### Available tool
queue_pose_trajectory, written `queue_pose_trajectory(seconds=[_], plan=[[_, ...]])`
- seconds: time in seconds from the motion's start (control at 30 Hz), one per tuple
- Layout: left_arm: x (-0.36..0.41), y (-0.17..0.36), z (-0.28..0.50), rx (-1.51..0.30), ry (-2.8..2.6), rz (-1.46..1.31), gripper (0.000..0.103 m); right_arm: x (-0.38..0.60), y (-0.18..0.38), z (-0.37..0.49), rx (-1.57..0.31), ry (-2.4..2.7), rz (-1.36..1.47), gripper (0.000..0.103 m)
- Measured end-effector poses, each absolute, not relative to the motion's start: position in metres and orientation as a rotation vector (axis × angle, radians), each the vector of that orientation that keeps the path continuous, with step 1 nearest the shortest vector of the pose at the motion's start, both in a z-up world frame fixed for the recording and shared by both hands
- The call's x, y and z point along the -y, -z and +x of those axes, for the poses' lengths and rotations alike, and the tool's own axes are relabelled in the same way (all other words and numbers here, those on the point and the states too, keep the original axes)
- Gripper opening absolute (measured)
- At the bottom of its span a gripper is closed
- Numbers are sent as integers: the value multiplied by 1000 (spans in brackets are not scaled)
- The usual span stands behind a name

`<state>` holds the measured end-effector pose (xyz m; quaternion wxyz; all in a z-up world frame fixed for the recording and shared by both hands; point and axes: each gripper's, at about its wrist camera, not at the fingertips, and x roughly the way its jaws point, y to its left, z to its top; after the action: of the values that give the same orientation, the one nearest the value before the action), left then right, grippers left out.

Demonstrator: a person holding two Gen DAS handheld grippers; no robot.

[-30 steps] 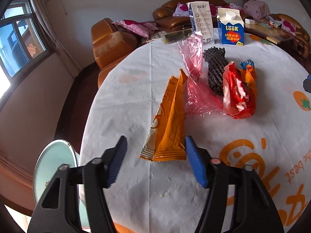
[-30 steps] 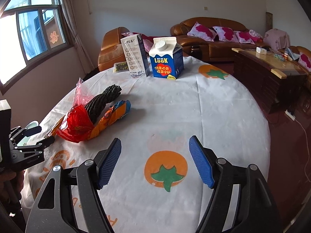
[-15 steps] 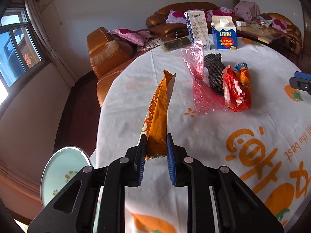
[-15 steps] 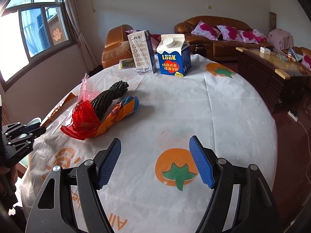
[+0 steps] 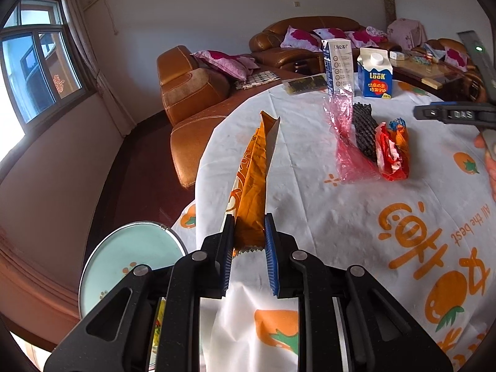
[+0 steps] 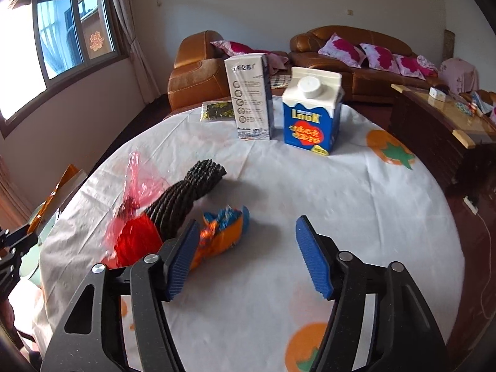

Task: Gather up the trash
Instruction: 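Lift the orange wrapper with the left tool while the right tool grasps the red bag, then carry the orange wrapper and red bag over the teal bin with both tools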

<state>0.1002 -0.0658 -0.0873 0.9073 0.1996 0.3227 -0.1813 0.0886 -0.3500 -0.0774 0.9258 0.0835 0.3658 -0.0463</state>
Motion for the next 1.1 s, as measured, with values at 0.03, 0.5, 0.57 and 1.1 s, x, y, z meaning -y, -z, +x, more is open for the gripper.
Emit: queue_pose_trajectory(seconds=[0.03, 0.5, 0.57, 1.1], plan=[[64, 88, 99, -666, 372, 415, 19, 349, 80, 97, -764, 92, 168, 64], [37, 88, 102, -688, 342, 388, 19, 351, 109, 104, -901, 1, 222, 32], [37, 87, 101, -684, 340, 393, 19, 350, 109, 103, -901, -10, 220, 28], [17, 75, 95, -661, 295, 380, 19, 327, 73, 63, -754, -92, 292, 16]])
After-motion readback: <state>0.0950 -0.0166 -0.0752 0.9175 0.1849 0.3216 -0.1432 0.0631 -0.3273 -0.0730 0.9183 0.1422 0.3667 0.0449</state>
